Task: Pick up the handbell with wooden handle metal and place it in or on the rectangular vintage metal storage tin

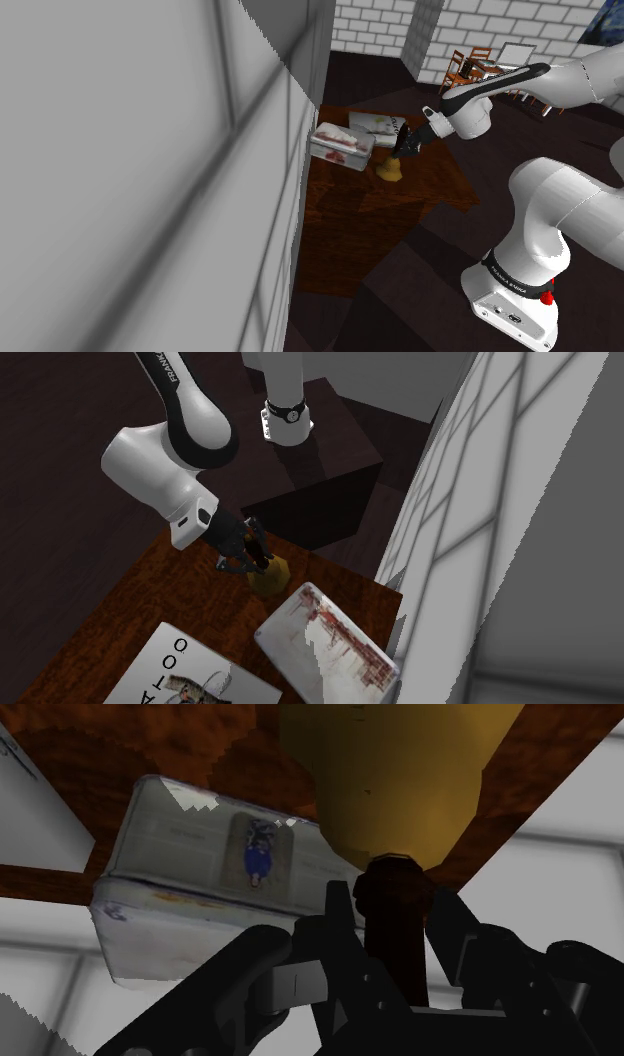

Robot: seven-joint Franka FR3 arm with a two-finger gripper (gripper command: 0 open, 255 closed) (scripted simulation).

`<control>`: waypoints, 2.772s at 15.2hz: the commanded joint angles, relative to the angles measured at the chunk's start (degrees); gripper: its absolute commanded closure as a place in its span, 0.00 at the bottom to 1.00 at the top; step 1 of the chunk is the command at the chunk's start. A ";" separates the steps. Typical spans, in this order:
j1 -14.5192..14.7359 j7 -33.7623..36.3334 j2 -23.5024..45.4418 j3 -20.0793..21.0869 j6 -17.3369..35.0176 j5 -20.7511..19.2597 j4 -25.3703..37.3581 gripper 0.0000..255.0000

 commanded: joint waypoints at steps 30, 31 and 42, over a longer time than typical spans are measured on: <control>-19.11 6.61 7.29 22.72 -13.24 3.38 1.15 1.00; -19.98 7.00 7.42 23.75 -13.87 3.39 1.34 1.00; -23.87 11.21 8.61 30.64 -18.99 3.72 4.99 1.00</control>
